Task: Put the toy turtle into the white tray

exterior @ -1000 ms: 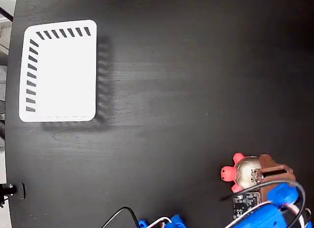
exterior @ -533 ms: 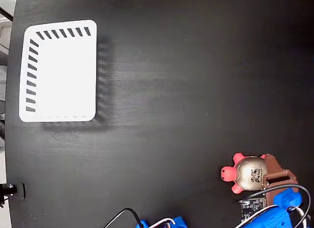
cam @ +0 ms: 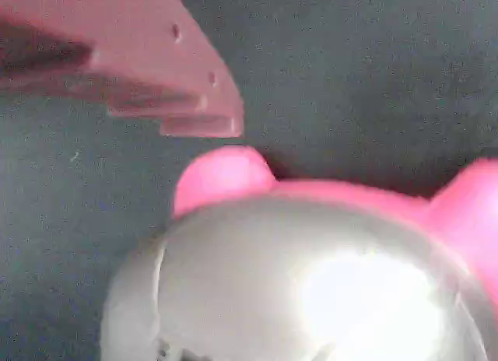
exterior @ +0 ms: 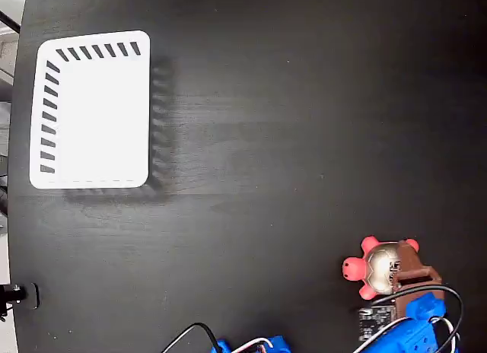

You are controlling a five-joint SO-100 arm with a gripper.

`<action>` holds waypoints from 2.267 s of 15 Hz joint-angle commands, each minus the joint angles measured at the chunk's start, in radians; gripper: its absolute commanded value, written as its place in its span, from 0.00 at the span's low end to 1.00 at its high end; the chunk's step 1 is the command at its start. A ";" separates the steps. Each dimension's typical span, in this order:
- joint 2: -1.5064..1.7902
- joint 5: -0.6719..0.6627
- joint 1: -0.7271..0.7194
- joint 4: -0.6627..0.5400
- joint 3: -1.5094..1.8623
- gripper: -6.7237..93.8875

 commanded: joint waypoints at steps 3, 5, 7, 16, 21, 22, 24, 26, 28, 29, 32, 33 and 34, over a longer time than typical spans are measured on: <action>0.017 0.067 -0.021 0.014 0.008 0.64; 0.017 0.089 -0.031 0.023 0.015 0.64; 0.017 0.104 -0.040 0.014 0.026 0.64; 0.026 0.178 -0.046 -0.028 0.034 0.62; 0.028 0.209 -0.048 -0.057 0.052 0.62; 0.028 0.202 -0.048 -0.054 0.052 0.62; 0.025 0.170 -0.052 -0.040 0.055 0.53; 0.018 0.143 -0.058 -0.029 0.055 0.53; 0.014 0.127 -0.064 -0.021 0.055 0.53; 0.014 0.126 -0.069 -0.018 0.055 0.49; 0.012 0.135 -0.072 -0.014 0.054 0.09; 0.012 0.152 -0.072 -0.020 0.054 0.06; 0.017 0.161 -0.069 -0.021 0.052 0.06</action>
